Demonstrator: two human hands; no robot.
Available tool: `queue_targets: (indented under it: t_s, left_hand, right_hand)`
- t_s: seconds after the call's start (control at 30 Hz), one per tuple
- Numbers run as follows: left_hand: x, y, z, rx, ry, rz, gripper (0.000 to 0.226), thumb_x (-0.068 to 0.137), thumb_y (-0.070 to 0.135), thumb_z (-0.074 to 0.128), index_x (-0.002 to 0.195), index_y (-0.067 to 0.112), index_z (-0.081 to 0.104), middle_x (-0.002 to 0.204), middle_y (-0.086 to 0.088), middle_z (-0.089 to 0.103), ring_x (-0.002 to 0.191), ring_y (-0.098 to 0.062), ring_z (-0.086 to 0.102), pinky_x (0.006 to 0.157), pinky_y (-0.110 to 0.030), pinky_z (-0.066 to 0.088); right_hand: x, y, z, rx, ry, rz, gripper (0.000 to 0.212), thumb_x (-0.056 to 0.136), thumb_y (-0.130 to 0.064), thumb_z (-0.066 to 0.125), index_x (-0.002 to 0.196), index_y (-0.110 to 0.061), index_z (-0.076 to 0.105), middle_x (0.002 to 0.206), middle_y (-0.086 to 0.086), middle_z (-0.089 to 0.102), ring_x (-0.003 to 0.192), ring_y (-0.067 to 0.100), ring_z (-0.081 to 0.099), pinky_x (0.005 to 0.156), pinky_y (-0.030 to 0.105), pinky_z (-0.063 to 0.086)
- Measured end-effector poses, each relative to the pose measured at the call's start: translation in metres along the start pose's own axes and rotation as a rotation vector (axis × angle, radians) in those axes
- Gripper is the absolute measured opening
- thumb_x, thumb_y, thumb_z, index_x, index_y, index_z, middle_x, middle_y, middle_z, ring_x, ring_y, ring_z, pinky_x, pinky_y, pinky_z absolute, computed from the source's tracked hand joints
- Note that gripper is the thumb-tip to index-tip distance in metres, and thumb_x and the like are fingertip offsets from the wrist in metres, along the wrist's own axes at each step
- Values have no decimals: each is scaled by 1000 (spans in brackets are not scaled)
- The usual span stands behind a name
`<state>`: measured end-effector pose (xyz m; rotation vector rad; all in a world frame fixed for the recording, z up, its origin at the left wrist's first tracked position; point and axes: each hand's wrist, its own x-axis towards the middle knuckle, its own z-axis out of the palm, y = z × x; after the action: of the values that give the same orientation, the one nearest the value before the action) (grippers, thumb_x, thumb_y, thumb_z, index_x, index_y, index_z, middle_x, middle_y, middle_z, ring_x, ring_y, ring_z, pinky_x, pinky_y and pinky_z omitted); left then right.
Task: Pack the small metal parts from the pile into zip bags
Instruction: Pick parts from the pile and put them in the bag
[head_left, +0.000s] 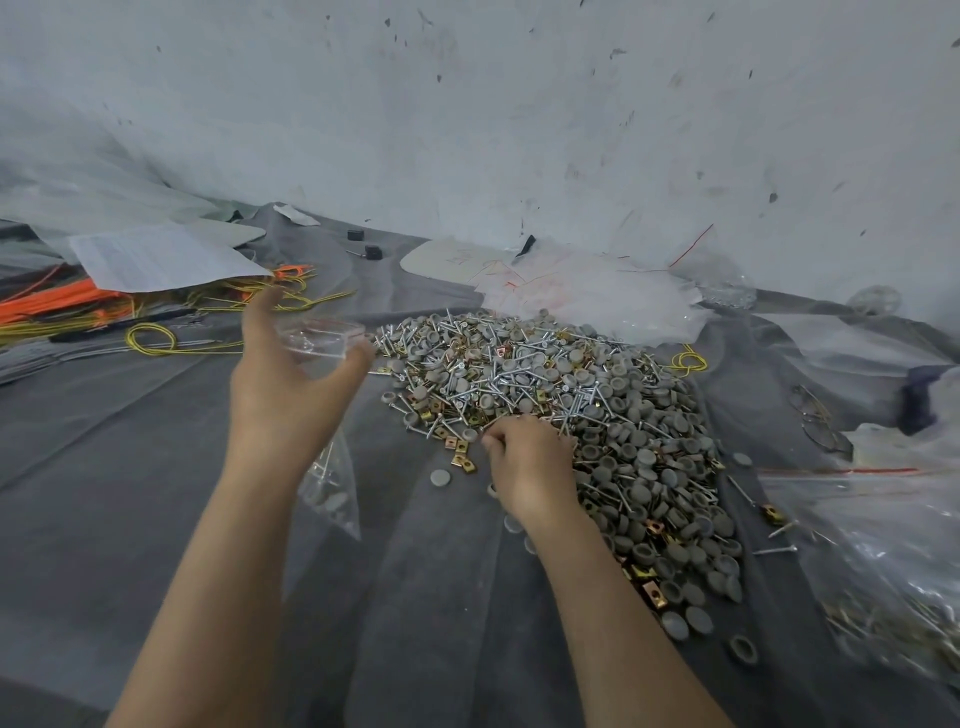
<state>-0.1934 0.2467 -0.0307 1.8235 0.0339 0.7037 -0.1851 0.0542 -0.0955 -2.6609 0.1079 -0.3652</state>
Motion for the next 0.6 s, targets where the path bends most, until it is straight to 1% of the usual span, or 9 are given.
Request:
queue_targets:
  t_s: [0.07,0.17,0.2,0.27,0.33,0.4,0.47,0.53,0.6]
  left_hand:
    - [1,3,-3,61,35,3,72,80,33,73,140,27,35,110,11,45,101,-7,41,84,-25,32]
    - [2,10,0,159,25,45,70,81,30,71,140,26,35,91,11,46,88,-10,41,77,-25,31]
    - [1,11,5,213,-31,58,69,82,28,70,141,24,34,85,12,47,86,-12,42,76,-25,32]
    - [-4,10,19,325,-232,67,68,83,24,67,141,22,32,80,11,51,86,-17,51,74,-27,36]
    - [-15,4,38,428,-438,72,72,83,22,66,143,19,28,94,1,59,92,-24,59,76,-32,46]
    - [-28,-7,56,504,-532,79,75,82,23,65,145,17,24,111,-9,60,102,-31,58,83,-40,49]
    - [-39,-17,67,514,-538,75,80,80,24,64,147,16,21,124,-13,56,111,-34,53,90,-43,46]
    - [-47,-27,71,489,-518,81,81,81,25,64,148,15,20,128,-12,54,115,-34,50,93,-43,43]
    - [-50,-34,71,459,-491,99,78,82,26,63,147,14,23,130,-12,54,116,-33,49,95,-42,41]
  right_hand:
    - [-1,2,-1,97,54,-9,21,98,-23,48,97,-13,66,93,5,66,92,25,60,88,40,44]
    - [-2,1,-4,205,101,-28,18,97,-18,51,99,-8,66,91,7,67,86,24,61,83,43,48]
    - [-2,0,-4,242,103,-45,18,97,-16,52,101,-6,66,93,9,68,87,24,61,83,42,49]
    - [-2,-3,-5,284,69,-76,19,96,-11,52,107,-4,66,100,10,66,92,23,61,84,37,49]
    - [-2,-3,-4,277,34,-97,21,95,-8,52,110,-4,65,105,10,62,97,22,58,87,31,47]
    - [-1,-2,-3,294,23,-103,21,93,-4,53,109,-4,66,107,11,62,98,21,59,88,28,47]
    - [-1,1,-3,307,23,-100,20,91,-2,55,106,-4,68,105,10,65,94,18,61,82,18,47]
    - [-1,4,-4,321,39,-96,18,90,-1,57,102,-5,69,98,6,68,80,10,61,67,3,43]
    - [-1,5,-3,357,49,-87,14,89,-3,60,99,-5,69,87,2,66,65,-1,55,55,1,40]
